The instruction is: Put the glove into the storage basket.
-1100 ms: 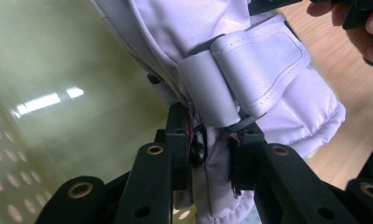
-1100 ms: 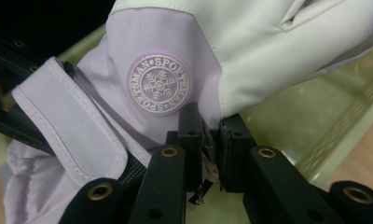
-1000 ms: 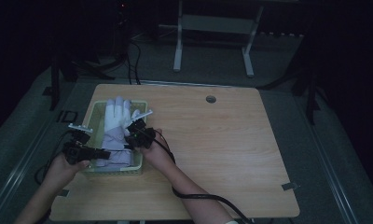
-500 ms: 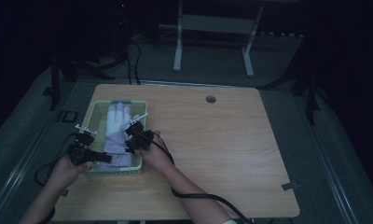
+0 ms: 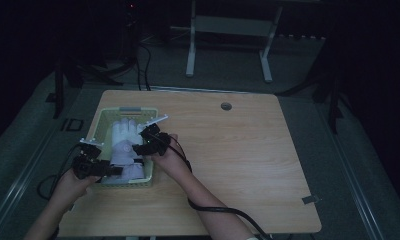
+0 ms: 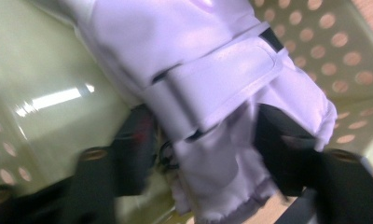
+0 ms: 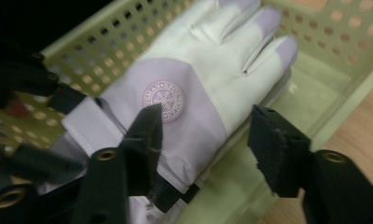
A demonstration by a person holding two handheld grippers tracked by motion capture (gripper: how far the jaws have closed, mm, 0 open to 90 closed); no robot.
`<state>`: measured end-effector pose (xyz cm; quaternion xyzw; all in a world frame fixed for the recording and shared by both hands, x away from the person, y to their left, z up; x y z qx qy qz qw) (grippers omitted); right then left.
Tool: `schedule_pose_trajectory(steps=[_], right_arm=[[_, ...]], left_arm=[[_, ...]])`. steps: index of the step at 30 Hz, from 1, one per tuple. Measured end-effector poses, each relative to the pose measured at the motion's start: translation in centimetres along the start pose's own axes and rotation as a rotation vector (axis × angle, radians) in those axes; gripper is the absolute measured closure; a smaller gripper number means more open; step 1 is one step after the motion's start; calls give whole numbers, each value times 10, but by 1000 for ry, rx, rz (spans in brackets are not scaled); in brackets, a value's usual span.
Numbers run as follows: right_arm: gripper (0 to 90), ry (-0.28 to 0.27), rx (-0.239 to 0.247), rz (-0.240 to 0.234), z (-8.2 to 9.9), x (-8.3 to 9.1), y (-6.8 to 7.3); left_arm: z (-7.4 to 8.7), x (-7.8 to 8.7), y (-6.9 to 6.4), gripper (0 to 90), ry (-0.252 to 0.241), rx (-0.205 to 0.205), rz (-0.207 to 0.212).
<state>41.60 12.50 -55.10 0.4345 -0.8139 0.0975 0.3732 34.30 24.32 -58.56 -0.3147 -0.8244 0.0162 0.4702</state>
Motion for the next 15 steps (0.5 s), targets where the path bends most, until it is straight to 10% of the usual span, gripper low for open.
schedule_pose_trajectory(steps=[4,10,15], right_arm=[[346,-58,23,-30,-5,11,1],[180,-10,51,-79,2,21,-1],[143,-35,75,-99,5,32,-3]], left_arm=[[-10,10,-2,135,-112,-44,-90],[-28,23,-9,7,-254,-31,-94],[-37,25,-26,7,-326,-17,-3]])
Point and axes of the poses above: each handheld gripper's, and its own axes: x roughly backward along the jaws, z roughly out of its underside, y roughly to its left, the point moved 9 cm from there along -x, roughly forward along the jaws
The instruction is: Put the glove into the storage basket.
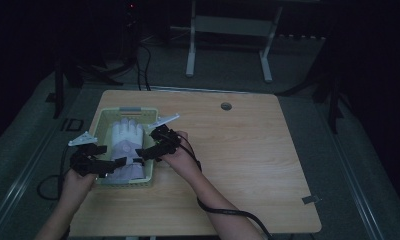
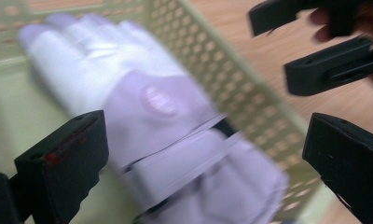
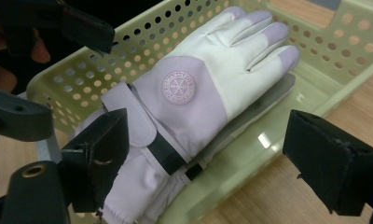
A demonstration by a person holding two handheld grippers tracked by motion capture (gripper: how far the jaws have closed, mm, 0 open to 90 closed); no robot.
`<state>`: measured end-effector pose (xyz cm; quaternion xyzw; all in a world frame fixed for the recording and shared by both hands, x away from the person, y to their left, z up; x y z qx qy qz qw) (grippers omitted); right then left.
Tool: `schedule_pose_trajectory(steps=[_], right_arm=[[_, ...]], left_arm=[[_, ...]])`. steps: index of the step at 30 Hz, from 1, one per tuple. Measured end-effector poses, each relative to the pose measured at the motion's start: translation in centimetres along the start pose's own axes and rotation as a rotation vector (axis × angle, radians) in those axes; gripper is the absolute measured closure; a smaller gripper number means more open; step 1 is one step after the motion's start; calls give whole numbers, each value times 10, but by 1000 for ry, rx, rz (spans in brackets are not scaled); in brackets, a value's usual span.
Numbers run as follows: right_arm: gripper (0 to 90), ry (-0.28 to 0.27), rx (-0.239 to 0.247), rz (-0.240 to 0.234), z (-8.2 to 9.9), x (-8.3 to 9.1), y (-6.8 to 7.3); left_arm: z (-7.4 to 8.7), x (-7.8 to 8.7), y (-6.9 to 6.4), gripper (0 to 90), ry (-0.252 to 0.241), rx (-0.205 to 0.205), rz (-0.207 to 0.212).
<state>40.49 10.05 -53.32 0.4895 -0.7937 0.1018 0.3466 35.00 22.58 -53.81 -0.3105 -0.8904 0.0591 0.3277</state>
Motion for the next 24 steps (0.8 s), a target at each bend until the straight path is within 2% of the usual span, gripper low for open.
schedule_pose_trajectory(steps=[3,6,7,13,17,18,19,24], right_arm=[[143,-11,-10,-6,2,8,-3],[143,-9,7,3,5,16,-7],[142,-9,13,5,7,19,-9],[140,-16,22,31,17,34,-22],[141,-14,16,39,26,43,-31],[141,-13,16,42,28,45,-33],[141,-12,17,45,31,47,-35],[141,-11,14,52,41,57,-46]], left_arm=[[-6,-2,-14,8,-49,5,43],[-9,-4,-30,8,-72,-25,42],[-9,-6,-37,8,-66,-43,43],[-11,-13,-63,8,-52,-89,57],[-11,-16,-73,8,-58,-97,71],[-11,-20,-80,8,-58,-103,88],[-11,-20,-80,8,-58,-103,88],[-10,-32,-102,8,-58,-137,122]])
Point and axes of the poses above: each handheld gripper's, and its own axes: x roughly backward along the jaws, z roughly out of its underside, y roughly to its left, the point moved 9 cm from there along -x, roughly forward along the jaws
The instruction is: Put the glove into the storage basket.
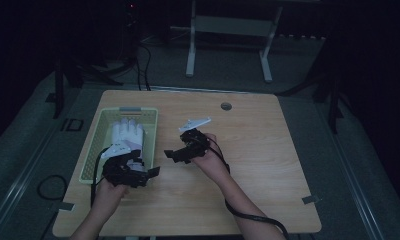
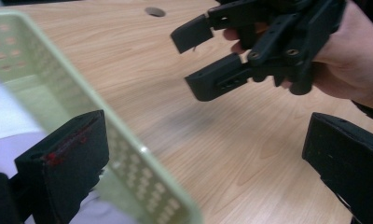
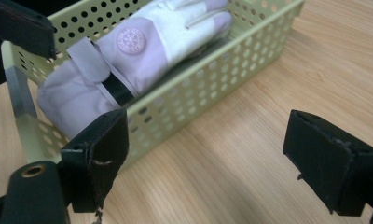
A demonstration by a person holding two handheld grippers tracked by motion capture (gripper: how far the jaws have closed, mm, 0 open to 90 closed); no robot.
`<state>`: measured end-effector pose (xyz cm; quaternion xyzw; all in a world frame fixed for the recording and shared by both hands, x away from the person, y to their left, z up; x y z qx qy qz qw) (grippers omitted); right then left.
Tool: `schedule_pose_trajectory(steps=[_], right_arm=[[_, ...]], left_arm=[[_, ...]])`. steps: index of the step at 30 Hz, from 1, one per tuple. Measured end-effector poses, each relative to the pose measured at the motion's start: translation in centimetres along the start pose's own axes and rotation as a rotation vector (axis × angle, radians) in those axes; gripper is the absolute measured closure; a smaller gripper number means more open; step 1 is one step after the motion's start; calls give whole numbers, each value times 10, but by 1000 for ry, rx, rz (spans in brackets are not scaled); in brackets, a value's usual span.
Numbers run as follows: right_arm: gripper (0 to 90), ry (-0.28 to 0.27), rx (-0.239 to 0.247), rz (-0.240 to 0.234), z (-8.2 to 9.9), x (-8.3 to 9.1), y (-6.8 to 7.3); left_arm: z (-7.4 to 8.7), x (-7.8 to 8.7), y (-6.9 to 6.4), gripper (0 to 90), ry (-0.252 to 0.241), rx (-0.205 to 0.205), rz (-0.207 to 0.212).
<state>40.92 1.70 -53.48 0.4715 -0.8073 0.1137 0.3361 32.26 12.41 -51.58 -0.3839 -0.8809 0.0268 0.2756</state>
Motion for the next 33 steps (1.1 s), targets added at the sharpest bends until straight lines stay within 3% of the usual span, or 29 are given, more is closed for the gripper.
schedule_pose_trajectory(steps=[7,14,33], right_arm=[[142,-6,-23,8,12,10,-12],[143,-4,-34,19,26,18,-22],[143,5,-35,36,64,37,-39]], left_arm=[[0,-18,-24,8,19,-50,28],[2,-33,-43,8,19,-66,75],[18,-67,-77,8,70,-95,162]])
Point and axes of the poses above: each handheld gripper's, and its own axes: x roughly backward along the jaws, z roughly out of its underside, y roughly to its left, the point moved 9 cm from there along -x, roughly forward along the jaws
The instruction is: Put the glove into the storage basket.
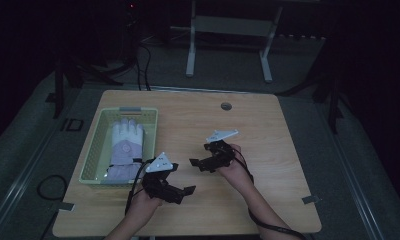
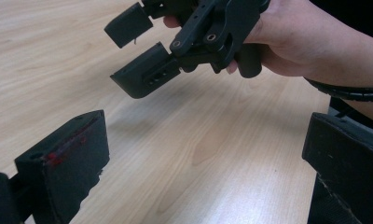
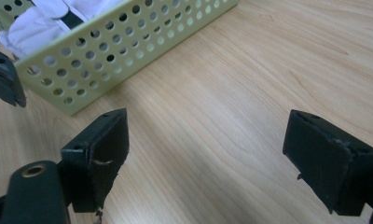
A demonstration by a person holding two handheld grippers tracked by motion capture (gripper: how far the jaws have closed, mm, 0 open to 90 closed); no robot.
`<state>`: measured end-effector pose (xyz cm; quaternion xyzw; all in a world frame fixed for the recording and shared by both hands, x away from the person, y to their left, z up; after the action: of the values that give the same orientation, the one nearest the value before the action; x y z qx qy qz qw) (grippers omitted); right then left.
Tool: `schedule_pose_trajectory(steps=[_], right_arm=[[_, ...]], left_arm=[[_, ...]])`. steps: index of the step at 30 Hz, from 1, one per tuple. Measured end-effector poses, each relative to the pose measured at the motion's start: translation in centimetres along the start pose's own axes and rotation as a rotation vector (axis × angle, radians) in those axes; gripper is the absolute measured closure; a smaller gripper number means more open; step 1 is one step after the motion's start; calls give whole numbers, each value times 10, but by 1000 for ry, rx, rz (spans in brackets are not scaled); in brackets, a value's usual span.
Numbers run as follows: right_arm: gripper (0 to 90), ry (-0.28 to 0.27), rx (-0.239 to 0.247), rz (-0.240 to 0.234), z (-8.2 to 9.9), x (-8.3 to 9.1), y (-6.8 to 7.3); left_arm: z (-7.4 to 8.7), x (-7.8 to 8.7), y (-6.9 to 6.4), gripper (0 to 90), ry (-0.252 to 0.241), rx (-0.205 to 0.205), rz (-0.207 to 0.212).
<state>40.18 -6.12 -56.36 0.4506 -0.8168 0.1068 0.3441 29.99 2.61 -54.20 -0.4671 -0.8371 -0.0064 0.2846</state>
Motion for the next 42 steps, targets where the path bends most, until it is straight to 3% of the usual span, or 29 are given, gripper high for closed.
schedule_pose_trajectory(steps=[15,19,29,42], right_arm=[[143,22,-9,10,42,10,-13],[143,18,-7,16,52,12,-17],[145,1,5,36,68,23,-26],[144,10,13,75,99,44,-42]], left_arm=[[22,-31,-18,8,65,-24,77],[27,-38,-22,8,56,-29,104],[44,-56,-24,8,92,-38,115],[52,-69,-27,8,124,-95,103]])
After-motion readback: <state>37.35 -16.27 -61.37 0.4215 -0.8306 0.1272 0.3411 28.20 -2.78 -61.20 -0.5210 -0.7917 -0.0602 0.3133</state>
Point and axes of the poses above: each handheld gripper's, and its own axes: x roughly backward along the jaws, z roughly out of its underside, y roughly to its left, the point moved 9 cm from there along -x, roughly forward along the jaws
